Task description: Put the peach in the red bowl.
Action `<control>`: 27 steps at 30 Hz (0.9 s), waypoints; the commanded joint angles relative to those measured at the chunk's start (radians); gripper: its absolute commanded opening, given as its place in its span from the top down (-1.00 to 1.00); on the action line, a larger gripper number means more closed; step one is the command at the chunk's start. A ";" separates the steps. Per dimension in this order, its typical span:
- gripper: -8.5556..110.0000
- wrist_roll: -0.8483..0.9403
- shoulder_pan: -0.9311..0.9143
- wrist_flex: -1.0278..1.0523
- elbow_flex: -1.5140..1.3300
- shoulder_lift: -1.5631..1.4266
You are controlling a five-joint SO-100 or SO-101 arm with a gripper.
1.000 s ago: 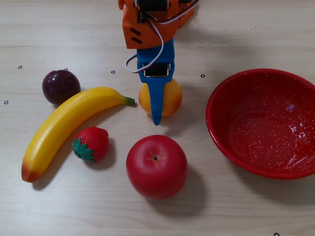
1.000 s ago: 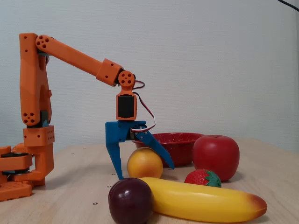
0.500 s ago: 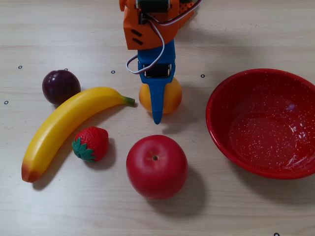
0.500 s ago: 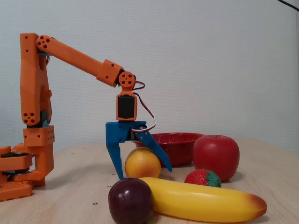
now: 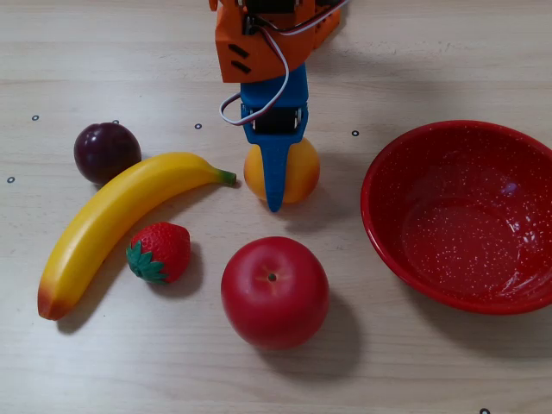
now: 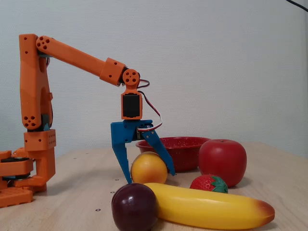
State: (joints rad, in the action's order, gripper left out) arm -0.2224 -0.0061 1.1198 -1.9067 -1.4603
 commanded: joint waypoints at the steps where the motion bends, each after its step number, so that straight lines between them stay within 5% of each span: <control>1: 0.85 -0.046 -0.009 -0.003 0.038 -0.018; 13: 0.85 0.032 0.000 0.417 0.572 -0.186; 27: 0.85 0.135 -0.360 0.657 1.193 -0.124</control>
State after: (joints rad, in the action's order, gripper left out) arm -0.1289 -0.3022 1.7763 -0.7992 -1.5693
